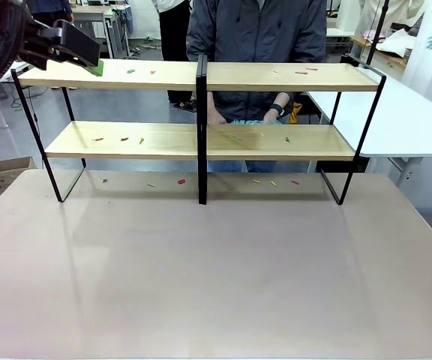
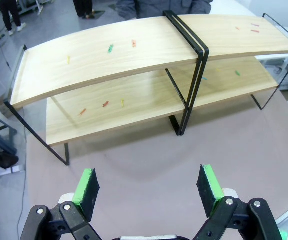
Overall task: Clean the shelves.
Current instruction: Clean a randomly selected level of the Shelf with the Duster.
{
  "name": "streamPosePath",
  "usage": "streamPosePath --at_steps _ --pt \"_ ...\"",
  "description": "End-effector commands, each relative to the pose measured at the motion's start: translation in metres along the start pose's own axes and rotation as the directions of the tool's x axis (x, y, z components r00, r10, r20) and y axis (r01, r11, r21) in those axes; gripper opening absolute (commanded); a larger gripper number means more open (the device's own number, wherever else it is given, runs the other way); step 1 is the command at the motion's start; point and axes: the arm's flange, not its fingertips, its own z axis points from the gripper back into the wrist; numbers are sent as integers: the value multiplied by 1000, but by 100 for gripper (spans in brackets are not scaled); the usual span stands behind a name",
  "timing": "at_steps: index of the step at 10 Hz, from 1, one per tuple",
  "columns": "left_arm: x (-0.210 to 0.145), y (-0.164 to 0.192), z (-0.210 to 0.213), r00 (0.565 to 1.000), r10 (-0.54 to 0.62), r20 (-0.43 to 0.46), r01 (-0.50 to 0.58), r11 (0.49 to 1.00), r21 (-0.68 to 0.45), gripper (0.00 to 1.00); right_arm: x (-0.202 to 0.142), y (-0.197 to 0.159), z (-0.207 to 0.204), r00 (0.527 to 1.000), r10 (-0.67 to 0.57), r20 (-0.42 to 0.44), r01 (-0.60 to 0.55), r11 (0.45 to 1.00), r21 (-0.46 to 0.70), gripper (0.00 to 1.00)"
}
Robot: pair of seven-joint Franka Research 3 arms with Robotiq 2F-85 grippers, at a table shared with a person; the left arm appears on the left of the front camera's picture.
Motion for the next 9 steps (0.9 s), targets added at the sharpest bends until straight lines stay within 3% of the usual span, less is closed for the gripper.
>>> streamPosePath --at_steps 1,2,3,5,6,7,9 --pt "0 1 0 1000 9 1 -9 1000 -2 100 1 5 3 1000 -13 1 13 1000 0 0" --pt "0 1 0 1000 9 1 -9 1000 -2 100 1 5 3 1000 -13 1 13 1000 0 0" --pt "0 1 0 1000 9 1 -9 1000 -2 100 0 0 0 1000 0 0 0 1000 0 13" --pt "0 1 0 1000 9 1 -9 1000 -2 100 -32 26 -1 984 177 -12 -177 984 -18 13" --pt "0 1 0 1000 9 1 -9 1000 -2 100 -52 31 -4 967 246 -72 -247 969 -3 13" --pt "0 1 0 1000 9 1 -9 1000 -2 100 -76 35 -12 940 306 -148 -310 951 -6 13" --pt "0 1 0 1000 9 1 -9 1000 -2 100 -123 44 -30 807 497 -319 -513 858 40 13"
